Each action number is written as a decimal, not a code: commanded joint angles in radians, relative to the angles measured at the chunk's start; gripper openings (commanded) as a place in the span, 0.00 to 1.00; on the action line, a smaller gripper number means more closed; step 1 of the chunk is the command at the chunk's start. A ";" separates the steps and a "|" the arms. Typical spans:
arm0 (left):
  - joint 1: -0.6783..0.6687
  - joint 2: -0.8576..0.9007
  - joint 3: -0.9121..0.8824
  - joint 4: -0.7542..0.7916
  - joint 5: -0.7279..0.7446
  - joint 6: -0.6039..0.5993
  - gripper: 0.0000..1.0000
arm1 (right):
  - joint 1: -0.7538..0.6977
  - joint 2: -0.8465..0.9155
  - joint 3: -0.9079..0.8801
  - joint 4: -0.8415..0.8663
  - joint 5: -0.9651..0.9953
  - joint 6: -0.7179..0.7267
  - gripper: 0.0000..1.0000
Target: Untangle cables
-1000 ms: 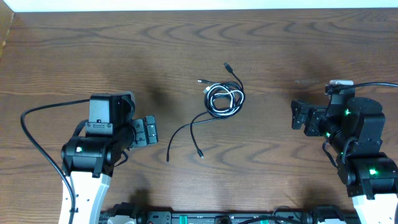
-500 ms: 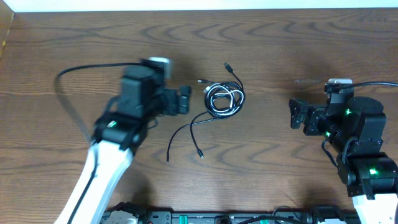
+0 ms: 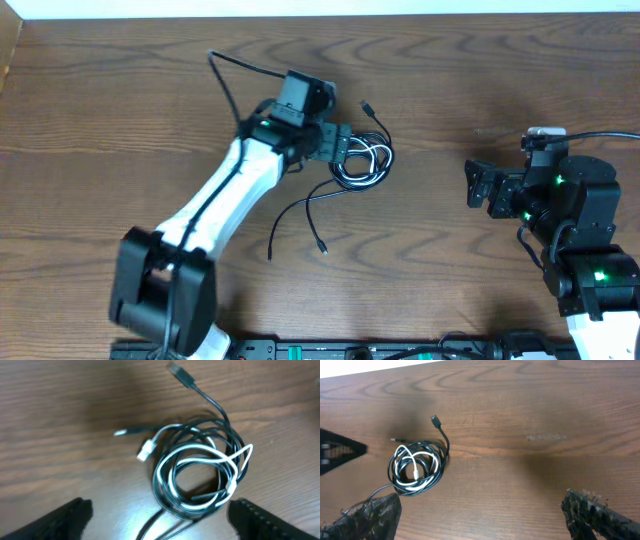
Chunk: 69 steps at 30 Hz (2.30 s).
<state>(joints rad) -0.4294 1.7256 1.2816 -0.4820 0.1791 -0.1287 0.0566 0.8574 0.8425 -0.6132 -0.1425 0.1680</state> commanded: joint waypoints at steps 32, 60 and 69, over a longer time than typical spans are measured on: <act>-0.089 -0.067 0.000 -0.002 0.449 -0.056 0.07 | 0.009 0.175 0.016 0.000 -0.282 0.003 0.99; -0.089 -0.158 0.000 0.103 0.726 -0.244 0.08 | 0.011 0.308 0.016 0.167 -0.575 0.091 0.29; -0.089 -0.158 0.000 0.103 0.726 -0.245 0.07 | 0.011 0.308 0.016 0.236 -0.702 0.090 0.41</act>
<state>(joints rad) -0.5163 1.5852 1.2778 -0.3851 0.8707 -0.3676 0.0578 1.1675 0.8429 -0.3733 -0.8005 0.2569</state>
